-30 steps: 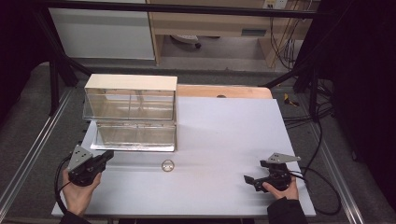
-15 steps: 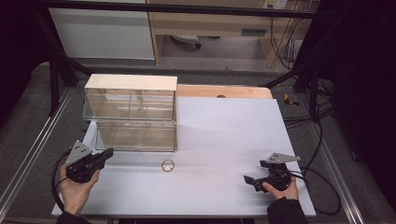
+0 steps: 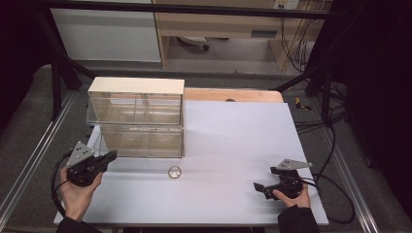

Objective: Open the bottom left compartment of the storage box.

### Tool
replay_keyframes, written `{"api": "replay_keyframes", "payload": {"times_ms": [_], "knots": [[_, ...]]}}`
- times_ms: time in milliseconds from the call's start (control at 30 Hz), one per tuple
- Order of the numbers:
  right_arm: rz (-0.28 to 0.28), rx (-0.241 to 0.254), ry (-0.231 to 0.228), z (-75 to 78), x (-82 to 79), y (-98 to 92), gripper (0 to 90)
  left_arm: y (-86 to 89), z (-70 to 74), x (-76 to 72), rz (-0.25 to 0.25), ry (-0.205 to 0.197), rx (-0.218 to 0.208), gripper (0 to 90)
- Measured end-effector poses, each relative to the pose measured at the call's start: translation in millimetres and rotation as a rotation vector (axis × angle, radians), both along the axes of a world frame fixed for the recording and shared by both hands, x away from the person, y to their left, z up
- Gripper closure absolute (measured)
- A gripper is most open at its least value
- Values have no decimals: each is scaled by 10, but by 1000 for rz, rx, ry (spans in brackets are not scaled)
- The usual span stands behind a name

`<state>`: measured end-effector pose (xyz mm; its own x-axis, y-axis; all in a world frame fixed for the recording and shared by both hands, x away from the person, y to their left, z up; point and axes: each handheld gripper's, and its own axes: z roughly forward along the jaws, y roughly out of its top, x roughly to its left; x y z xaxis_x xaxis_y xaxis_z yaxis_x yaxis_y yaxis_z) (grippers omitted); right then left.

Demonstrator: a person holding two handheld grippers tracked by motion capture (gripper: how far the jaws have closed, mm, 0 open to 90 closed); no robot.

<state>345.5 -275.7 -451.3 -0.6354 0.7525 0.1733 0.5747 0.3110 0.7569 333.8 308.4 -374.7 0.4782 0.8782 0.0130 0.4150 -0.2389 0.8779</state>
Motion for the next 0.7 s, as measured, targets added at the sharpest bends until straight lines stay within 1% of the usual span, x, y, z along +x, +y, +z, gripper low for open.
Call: {"api": "replay_keyframes", "payload": {"times_ms": [167, 267, 300, 367, 467, 667, 700], "knots": [[0, -1, 0, 0, 0, 0, 8, -2, 42, 23, 2, 4, 0, 896], [-1, -1, 1, -1, 0, 1, 8, 3, 78, 38, 6, -4, -1, 896], [-1, -1, 2, -1, -1, 2, 8, 0, 87, 42, 4, -2, -7, 896], [-1, -2, 0, -1, 0, 1, 8, 4, 110, 49, 7, -6, -2, 896], [-1, -2, 2, -1, 0, 2, 8, 4, 135, 61, 8, -7, -8, 896], [-2, -5, 7, -3, 0, 6, 8, -8, 209, 84, 1, -17, -9, 896], [-3, -5, 7, -3, 1, 6, 8, -13, 219, 90, 0, -17, -16, 896]]}}
